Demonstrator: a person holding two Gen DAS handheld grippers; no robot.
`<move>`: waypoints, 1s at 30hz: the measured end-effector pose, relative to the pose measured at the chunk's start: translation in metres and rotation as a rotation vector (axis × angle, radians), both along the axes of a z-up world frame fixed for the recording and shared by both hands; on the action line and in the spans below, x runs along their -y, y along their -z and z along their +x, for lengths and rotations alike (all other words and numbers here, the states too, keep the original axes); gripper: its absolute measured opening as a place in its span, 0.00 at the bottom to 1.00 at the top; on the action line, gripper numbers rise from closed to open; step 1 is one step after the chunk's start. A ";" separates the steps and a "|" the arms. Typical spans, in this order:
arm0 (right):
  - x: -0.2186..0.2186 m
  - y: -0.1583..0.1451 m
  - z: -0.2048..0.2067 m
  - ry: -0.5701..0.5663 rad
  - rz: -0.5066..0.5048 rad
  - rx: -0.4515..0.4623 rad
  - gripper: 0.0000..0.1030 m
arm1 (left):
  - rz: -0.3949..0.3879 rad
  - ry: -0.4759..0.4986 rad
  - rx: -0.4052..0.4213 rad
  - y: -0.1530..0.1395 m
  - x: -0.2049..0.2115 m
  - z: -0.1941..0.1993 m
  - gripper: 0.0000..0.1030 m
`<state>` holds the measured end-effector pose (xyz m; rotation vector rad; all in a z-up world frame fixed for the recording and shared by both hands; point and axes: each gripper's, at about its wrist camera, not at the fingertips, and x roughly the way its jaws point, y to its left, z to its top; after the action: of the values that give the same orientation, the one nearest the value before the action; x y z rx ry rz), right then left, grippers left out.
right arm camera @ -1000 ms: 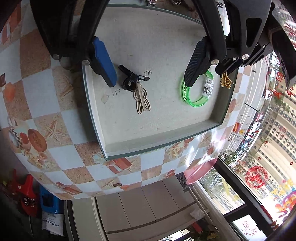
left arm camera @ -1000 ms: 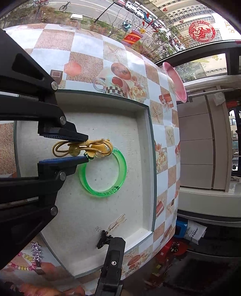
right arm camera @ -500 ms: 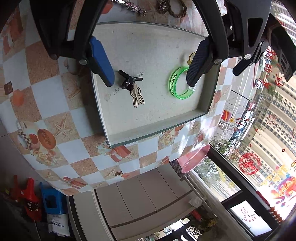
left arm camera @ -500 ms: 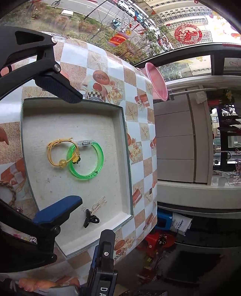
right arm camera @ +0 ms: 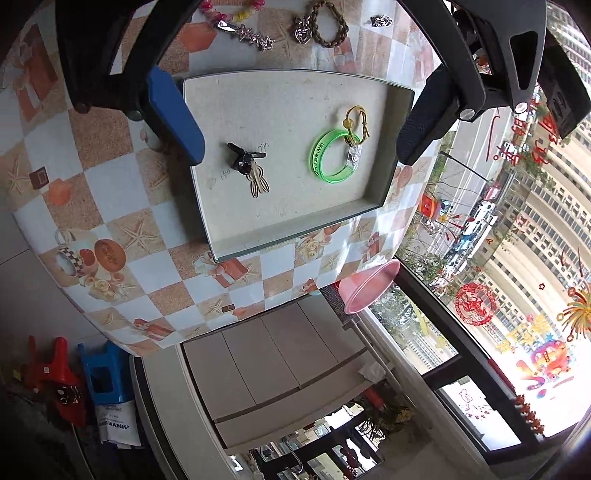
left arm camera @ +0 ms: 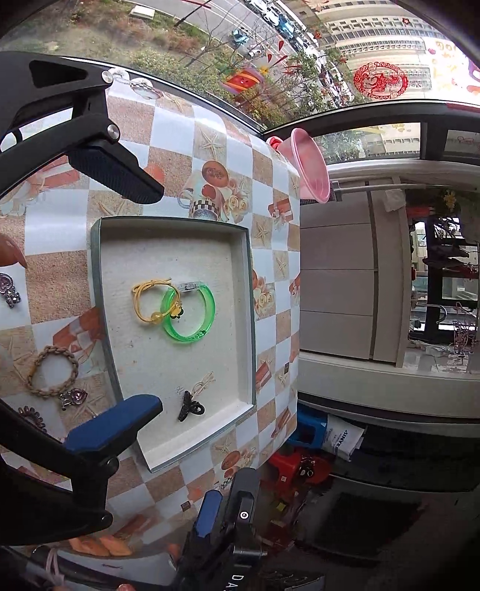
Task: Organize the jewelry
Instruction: 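Withdraw both tools from the tray toward the remaining jewelry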
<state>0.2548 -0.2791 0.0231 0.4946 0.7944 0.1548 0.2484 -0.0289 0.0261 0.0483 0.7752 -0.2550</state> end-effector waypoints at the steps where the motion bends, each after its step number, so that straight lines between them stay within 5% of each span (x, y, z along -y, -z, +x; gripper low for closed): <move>1: 0.000 -0.002 -0.004 -0.003 0.001 -0.004 1.00 | -0.002 0.001 -0.004 0.000 -0.003 -0.005 1.00; 19: -0.015 -0.040 -0.091 -0.036 -0.138 -0.021 1.00 | 0.098 -0.127 -0.056 0.025 -0.066 -0.084 1.00; 30: -0.024 -0.003 -0.125 -0.062 -0.203 -0.123 1.00 | 0.103 -0.059 -0.158 0.069 -0.057 -0.106 1.00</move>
<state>0.1299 -0.2553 0.0265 0.2897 0.9355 0.1008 0.1422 0.0280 -0.0429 0.1033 0.9451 -0.1634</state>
